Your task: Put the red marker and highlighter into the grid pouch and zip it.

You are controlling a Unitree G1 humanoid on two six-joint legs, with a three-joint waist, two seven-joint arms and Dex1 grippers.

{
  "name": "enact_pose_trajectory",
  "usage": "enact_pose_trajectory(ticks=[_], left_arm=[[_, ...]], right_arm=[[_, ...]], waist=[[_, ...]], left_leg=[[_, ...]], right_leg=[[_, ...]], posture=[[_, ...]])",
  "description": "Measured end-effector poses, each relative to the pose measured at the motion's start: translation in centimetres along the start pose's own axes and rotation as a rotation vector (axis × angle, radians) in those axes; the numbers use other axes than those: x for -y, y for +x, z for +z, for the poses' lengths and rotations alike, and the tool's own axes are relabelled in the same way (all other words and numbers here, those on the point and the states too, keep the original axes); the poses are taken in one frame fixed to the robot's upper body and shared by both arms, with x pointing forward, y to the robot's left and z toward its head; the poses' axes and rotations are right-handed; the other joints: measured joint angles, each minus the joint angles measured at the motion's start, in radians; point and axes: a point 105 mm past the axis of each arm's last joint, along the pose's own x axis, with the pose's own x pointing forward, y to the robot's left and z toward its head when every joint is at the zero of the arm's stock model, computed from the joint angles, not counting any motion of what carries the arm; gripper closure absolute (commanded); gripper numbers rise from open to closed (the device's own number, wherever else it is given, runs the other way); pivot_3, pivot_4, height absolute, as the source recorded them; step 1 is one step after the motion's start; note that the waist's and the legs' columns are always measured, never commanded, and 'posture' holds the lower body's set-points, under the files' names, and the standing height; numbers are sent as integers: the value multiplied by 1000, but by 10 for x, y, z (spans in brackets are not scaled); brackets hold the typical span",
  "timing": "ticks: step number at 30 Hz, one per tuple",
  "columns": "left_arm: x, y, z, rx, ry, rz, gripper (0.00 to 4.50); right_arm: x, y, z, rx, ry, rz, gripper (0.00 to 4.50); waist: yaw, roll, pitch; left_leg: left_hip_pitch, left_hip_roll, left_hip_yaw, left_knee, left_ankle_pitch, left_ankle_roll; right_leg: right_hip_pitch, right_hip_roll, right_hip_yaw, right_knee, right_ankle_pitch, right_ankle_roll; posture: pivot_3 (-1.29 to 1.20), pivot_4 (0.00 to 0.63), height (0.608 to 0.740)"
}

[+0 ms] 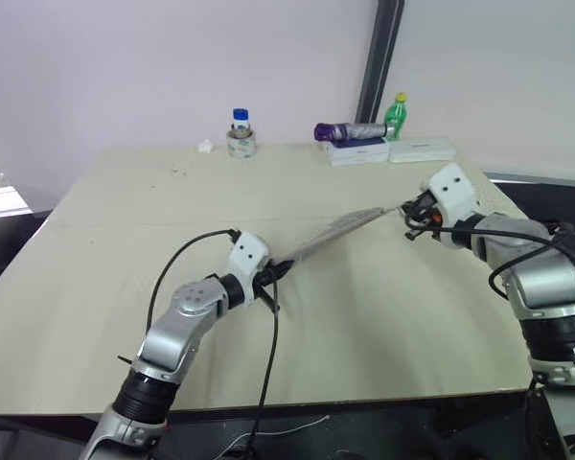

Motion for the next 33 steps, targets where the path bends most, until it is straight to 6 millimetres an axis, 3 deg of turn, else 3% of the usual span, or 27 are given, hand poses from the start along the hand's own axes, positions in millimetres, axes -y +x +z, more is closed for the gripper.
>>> enact_pose_trajectory(ticks=[6,9,12,18,19,26,33], left_arm=[[-8,-6,-1,-9,98,32,4500],[-9,-7,-3,-16,117,33,4500],[-10,-10,-7,-35,130,24,3496],[-8,-20,-24,-94,89,-6,273],[-8,-22,-25,-102,85,-9,25],[-13,-67,-42,-180,-69,-2,25],[-58,-119,-54,-217,-113,254,25]], right_arm=[[-40,-18,-19,-32,-33,218,538],[-52,-27,-29,-60,-54,284,538],[-56,-32,-34,-69,-57,314,465],[-54,-34,-39,-78,-58,314,465],[-53,-35,-39,-79,-62,312,465],[-43,-40,-44,-92,-52,278,465],[-23,-39,-43,9,-1,183,465]], waist=[[2,0,0],[0,0,0],[-1,0,0],[3,0,0],[3,0,0],[0,0,0],[4,0,0]], left_leg=[[0,0,0,0,0,0],[0,0,0,1,0,0],[0,0,0,1,0,0],[0,0,0,1,0,0],[0,0,0,1,0,0],[0,1,0,0,0,0],[1,1,0,1,0,0]], right_leg=[[0,0,0,0,0,0],[0,0,0,0,0,0],[1,0,0,0,0,0],[0,0,0,0,0,0],[0,0,0,0,0,0],[0,0,0,0,0,0],[1,0,0,0,0,0]], posture=[[0,150,737],[0,150,737],[0,150,737],[0,150,737],[0,150,737],[0,150,737],[0,150,737]])
